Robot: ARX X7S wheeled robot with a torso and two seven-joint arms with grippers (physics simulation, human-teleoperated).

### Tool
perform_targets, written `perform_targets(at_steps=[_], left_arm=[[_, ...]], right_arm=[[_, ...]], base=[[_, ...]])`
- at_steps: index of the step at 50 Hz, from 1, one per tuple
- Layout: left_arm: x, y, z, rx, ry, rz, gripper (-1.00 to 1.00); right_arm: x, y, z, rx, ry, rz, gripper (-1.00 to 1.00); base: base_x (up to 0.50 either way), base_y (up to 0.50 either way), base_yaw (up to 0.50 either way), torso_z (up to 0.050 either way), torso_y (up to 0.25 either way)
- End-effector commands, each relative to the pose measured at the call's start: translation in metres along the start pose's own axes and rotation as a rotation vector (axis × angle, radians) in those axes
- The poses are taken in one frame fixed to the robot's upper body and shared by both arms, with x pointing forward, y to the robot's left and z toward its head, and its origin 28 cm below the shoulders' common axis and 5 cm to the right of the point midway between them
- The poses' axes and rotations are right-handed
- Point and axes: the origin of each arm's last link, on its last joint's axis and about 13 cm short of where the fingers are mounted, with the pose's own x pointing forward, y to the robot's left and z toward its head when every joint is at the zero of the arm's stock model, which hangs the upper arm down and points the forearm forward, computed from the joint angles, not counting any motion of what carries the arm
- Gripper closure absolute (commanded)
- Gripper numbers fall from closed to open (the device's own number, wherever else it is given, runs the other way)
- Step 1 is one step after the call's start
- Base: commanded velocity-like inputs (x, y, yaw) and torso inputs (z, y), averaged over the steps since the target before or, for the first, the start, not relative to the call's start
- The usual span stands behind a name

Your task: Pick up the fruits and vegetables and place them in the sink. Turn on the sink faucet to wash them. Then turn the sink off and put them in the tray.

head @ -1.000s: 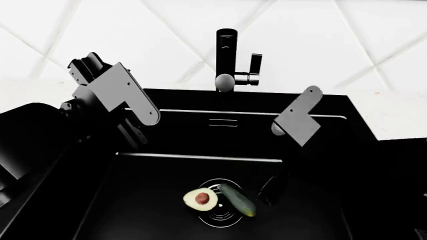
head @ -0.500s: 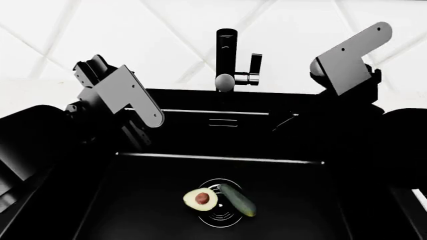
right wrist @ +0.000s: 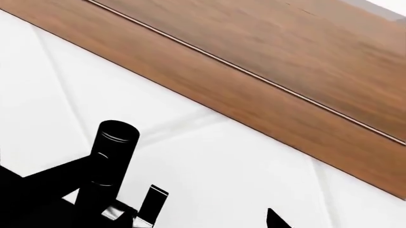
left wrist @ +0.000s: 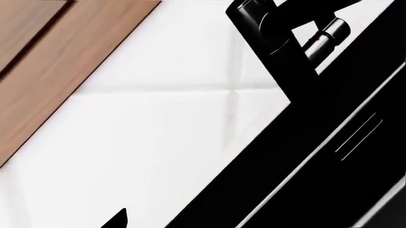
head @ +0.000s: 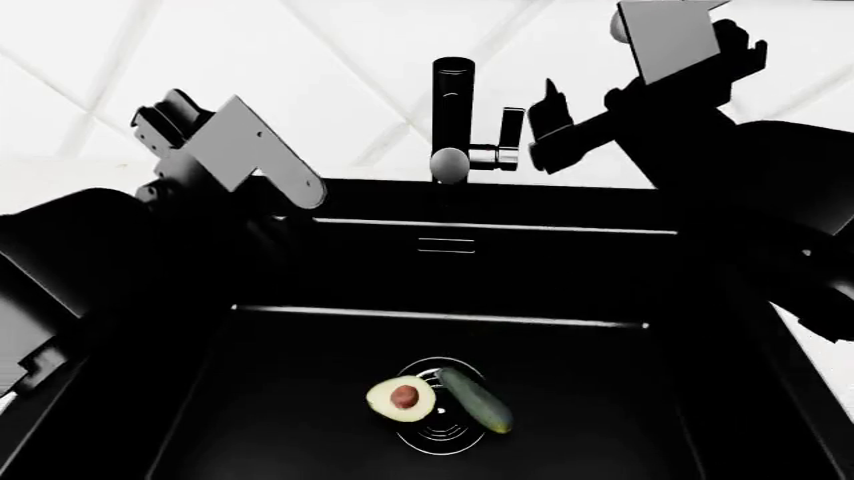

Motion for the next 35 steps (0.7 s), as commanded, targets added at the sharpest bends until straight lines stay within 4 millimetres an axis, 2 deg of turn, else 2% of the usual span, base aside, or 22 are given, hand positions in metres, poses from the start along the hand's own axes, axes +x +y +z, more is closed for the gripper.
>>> perform_targets(at_steps=[1,6,13,24,35], left_arm=[[0.005,0.001,0.0,-0.031,0.01,0.044,-1.0],[0.006,0.002,0.001,-0.037,0.006,0.051,-1.0],[0.009,0.004,0.004,-0.103,-0.016,0.113,-1.0],[-0.007,0.022,0.03,-0.086,-0.017,0.116,-1.0],[-0.015,0.029,0.039,-0.078,-0.051,0.102,-1.0]], right_arm=[[0.011,0.004,0.004,-0.011,-0.035,-0.01,-1.0],[0.012,0.005,0.003,-0.01,-0.021,-0.041,-1.0],[0.045,0.012,-0.003,0.038,-0.013,-0.04,-1.0],[0.078,0.014,-0.012,0.083,0.001,-0.041,-1.0],[0.096,0.016,-0.021,0.117,0.037,-0.038,-1.0]], base=[[0.0,0.0,0.0,0.0,0.0],[0.0,0.0,0.0,0.0,0.0],[0.0,0.0,0.0,0.0,0.0],[0.0,0.0,0.0,0.0,0.0],[0.0,0.0,0.0,0.0,0.0]])
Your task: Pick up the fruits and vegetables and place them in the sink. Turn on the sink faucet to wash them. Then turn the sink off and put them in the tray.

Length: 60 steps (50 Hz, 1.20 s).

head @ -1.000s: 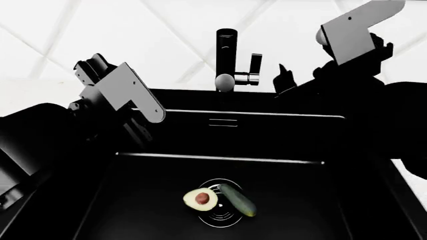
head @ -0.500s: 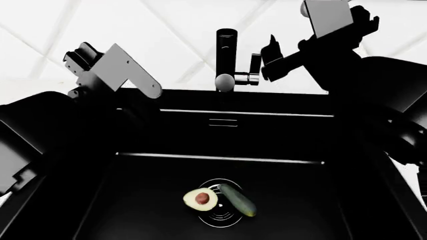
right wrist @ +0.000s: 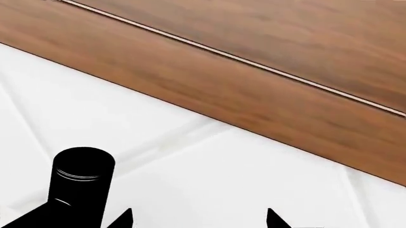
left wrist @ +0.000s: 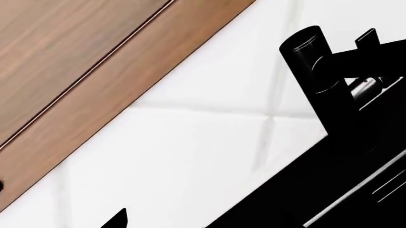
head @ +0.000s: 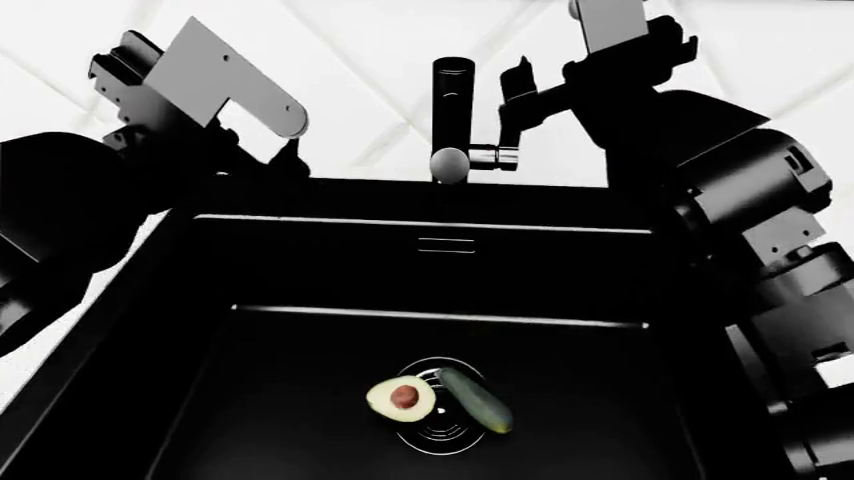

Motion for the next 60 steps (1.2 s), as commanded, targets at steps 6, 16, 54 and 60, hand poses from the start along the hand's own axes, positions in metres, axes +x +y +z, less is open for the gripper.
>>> perform_targets(at_steps=[6,16,54,60], left_arm=[[-0.005,0.005,0.009,0.006,-0.017,-0.013,-1.0],[-0.004,0.003,0.006,0.014,-0.003,-0.019,-1.0],[-0.004,0.0,-0.004,0.007,0.026,-0.02,-1.0],[-0.006,0.001,-0.005,0.006,0.026,-0.018,-1.0]], right_arm=[[0.024,0.007,-0.011,0.046,0.021,0.049,-1.0],[0.036,0.009,-0.015,0.083,0.023,0.074,-1.0],[0.042,0.024,-0.042,0.137,0.201,0.126,-1.0],[0.042,0.026,-0.044,0.15,0.205,0.134,-1.0]], base=[[0.0,0.0,0.0,0.0,0.0],[0.0,0.0,0.0,0.0,0.0],[0.0,0.0,0.0,0.0,0.0],[0.0,0.0,0.0,0.0,0.0]])
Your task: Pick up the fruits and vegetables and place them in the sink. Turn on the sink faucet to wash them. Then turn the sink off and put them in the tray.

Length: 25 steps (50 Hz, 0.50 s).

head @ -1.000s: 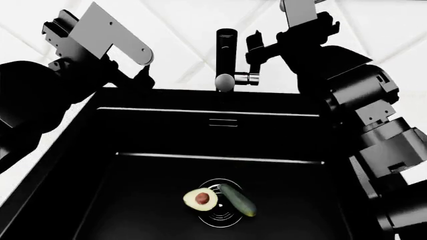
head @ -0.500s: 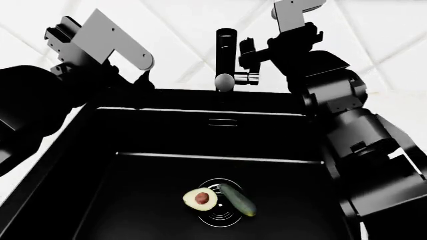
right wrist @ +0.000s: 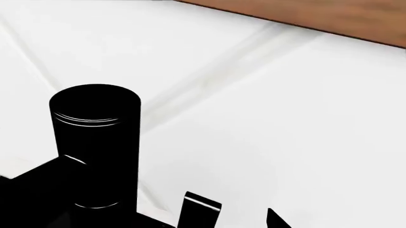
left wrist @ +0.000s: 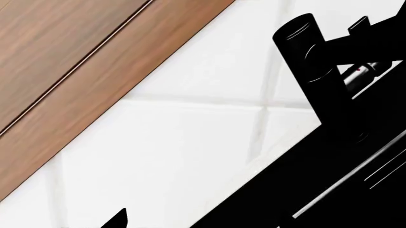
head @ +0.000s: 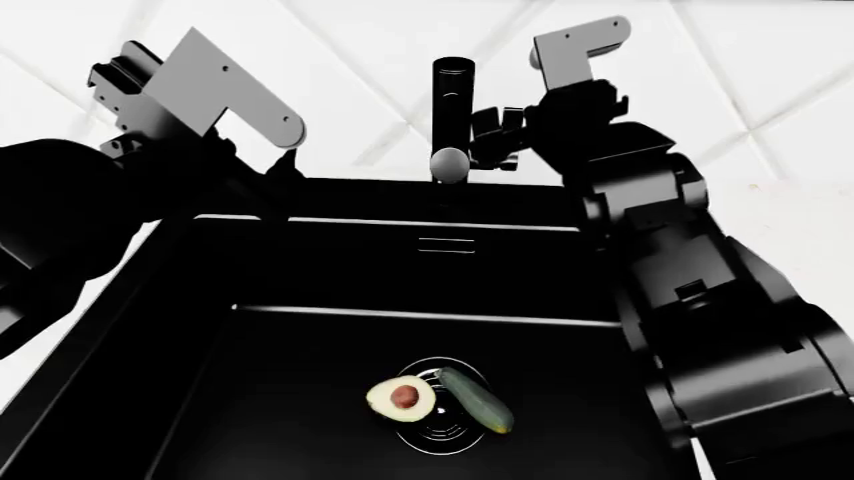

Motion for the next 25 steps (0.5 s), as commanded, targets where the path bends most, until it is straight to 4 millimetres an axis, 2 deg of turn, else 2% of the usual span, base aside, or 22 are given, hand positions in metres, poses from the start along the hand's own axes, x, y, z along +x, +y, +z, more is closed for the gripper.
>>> perform_targets(at_steps=[1,9,21,25], left_arm=[[-0.0012,0.0007,-0.0016,-0.001,0.002,0.002,-1.0],[-0.001,-0.0006,-0.0024,0.013,-0.012,-0.005,-1.0],[-0.0026,-0.0029,-0.0026,0.039,-0.031,-0.012,-1.0],[-0.0027,-0.0031,-0.0039,0.041,-0.03,-0.015,-1.0]], right_arm=[[0.0008,0.0037,-0.0051,0.022,0.022,0.009,-1.0],[0.0021,0.0069,-0.0044,0.036,-0.008,0.039,-1.0],[0.0024,0.0014,0.0027,0.031,-0.082,-0.027,-1.0],[0.0022,0.0006,0.0036,0.03,-0.086,-0.04,-1.0]], base=[[0.0,0.0,0.0,0.0,0.0],[0.0,0.0,0.0,0.0,0.0],[0.0,0.0,0.0,0.0,0.0],[0.0,0.0,0.0,0.0,-0.112]])
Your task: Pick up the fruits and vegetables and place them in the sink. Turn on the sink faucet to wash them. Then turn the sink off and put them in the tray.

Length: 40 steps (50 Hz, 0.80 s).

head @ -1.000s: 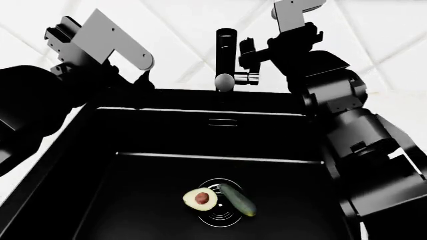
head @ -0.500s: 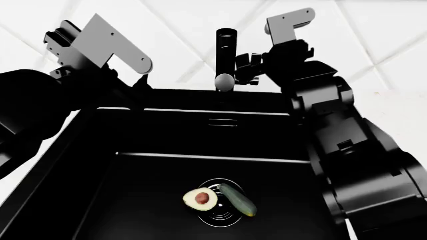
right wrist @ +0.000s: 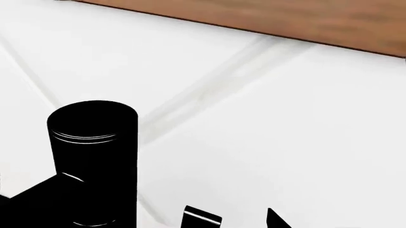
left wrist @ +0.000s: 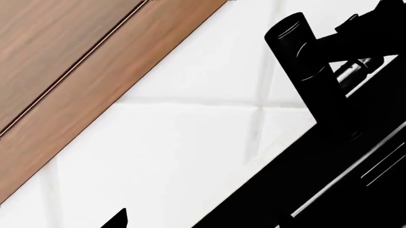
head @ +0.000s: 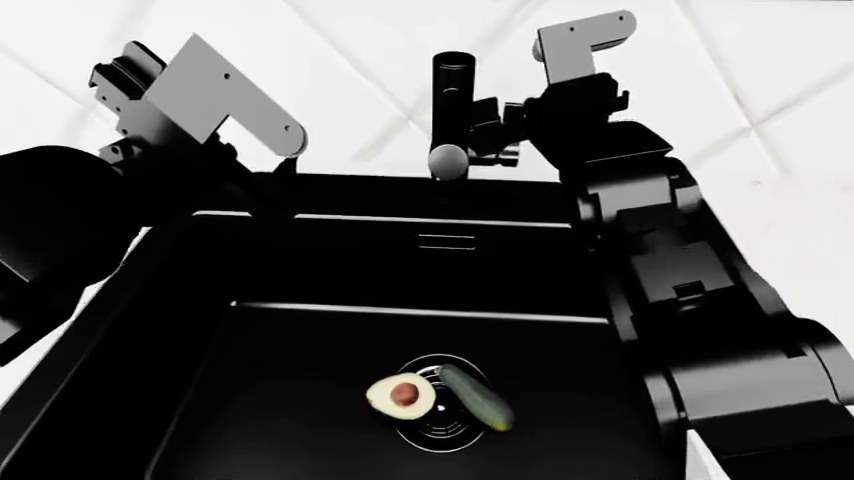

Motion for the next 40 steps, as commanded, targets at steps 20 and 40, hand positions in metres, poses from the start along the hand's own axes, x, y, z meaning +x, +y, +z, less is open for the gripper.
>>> perform_targets(at_steps=[20,40], left_arm=[[-0.0022,-0.0018,-0.0027,0.014,-0.016,-0.015,-1.0],[-0.0029,-0.0034,-0.0056,0.019,-0.018,-0.024,-1.0]], right_arm=[[0.001,-0.0031,0.0078,-0.013,-0.081,-0.061,-1.0],[0.0012,-0.0012,0.0075,-0.014,-0.076,-0.039,-1.0]], base=[[0.0,0.0,0.0,0.0,-0.071],[0.0,0.0,0.0,0.0,-0.123]])
